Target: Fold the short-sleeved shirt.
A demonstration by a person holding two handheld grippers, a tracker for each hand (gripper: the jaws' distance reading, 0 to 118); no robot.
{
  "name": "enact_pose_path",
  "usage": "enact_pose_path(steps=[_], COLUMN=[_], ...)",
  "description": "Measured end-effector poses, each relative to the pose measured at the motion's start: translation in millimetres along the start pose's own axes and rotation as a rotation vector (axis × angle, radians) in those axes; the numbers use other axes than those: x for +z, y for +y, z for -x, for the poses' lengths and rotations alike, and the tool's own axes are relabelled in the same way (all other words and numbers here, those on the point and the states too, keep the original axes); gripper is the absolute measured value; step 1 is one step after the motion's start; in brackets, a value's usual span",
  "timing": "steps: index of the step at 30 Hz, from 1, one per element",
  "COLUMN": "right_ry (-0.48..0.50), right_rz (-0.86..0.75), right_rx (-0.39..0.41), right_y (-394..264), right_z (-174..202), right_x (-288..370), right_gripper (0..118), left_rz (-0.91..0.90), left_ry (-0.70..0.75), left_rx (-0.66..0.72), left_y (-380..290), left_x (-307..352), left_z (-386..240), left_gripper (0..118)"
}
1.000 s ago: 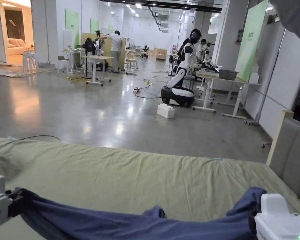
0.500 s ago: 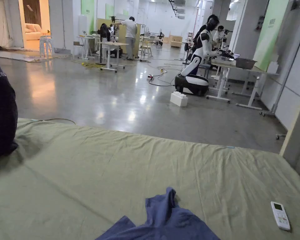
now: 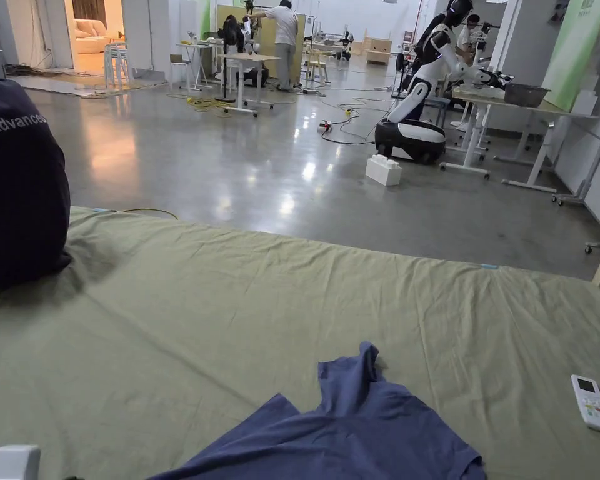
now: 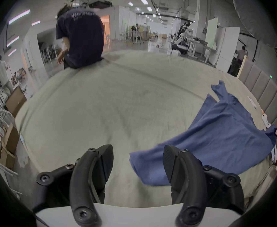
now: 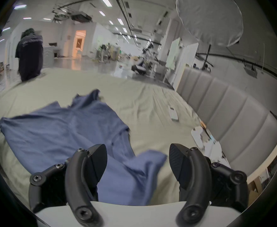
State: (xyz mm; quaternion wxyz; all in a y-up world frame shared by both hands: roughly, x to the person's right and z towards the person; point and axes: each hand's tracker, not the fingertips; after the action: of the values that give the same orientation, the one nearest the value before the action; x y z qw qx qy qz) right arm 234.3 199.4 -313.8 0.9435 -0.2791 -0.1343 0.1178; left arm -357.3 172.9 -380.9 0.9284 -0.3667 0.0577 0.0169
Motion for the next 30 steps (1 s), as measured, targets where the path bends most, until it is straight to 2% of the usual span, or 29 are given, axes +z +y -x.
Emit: enact_pose_path(steps=[3, 7, 8, 10, 11, 12, 14, 15, 18, 21, 25, 30], right_ry=[0.040, 0.095, 0.089, 0.060, 0.041, 0.035, 0.021, 0.016, -0.001, 0.025, -0.024, 0.001], right_rz=[-0.103, -0.269, -0.297, -0.379, -0.392, -0.394, -0.421, -0.423, -0.444, -0.453, -0.484, -0.466], right_rx=[0.013, -0.066, -0.082, -0.085, -0.110, -0.161, -0.191, -0.195, -0.188, -0.193, -0.134, -0.151], right_y=[20.7, 48.2, 53.1, 64.1, 68.0, 69.9, 75.0, 76.2, 80.0, 80.7, 80.9, 80.7], right_z=[14.0, 33.8, 39.0, 49.3, 53.2, 56.9, 63.5, 66.1, 71.2, 69.3, 72.2, 70.9], right_x=[14.9, 33.2, 36.3, 39.9, 42.4, 44.0, 47.8, 49.5, 52.8, 55.3, 57.9, 53.6], right_gripper=[85, 85, 85, 80, 73, 56, 23, 12, 5, 1, 1, 1], left_rz=[-0.079, -0.238, -0.271, -0.361, -0.401, -0.440, -0.481, -0.492, -0.530, -0.544, -0.535, -0.506], left_ry=[-0.012, -0.057, -0.063, -0.064, -0.070, -0.073, -0.069, -0.055, -0.073, -0.086, -0.124, -0.089], left_rx=[-0.010, 0.009, 0.011, 0.009, 0.002, -0.006, -0.019, -0.025, -0.052, -0.065, -0.087, -0.069], left_y=[12.7, 28.5, 31.9, 37.9, 39.4, 41.8, 45.0, 46.7, 48.5, 48.4, 48.9, 50.4], left_x=[14.7, 33.2, 37.8, 48.8, 53.4, 58.4, 66.5, 69.7, 76.0, 80.5, 81.3, 76.6], left_z=[-19.0, -51.6, -59.8, -80.6, -88.8, -98.6, -115.1, -123.9, -141.4, -152.3, -157.5, -151.4], left_gripper=[65, 62, 59, 39, 27, 16, 13, 4, 1, 0, 0, 0])
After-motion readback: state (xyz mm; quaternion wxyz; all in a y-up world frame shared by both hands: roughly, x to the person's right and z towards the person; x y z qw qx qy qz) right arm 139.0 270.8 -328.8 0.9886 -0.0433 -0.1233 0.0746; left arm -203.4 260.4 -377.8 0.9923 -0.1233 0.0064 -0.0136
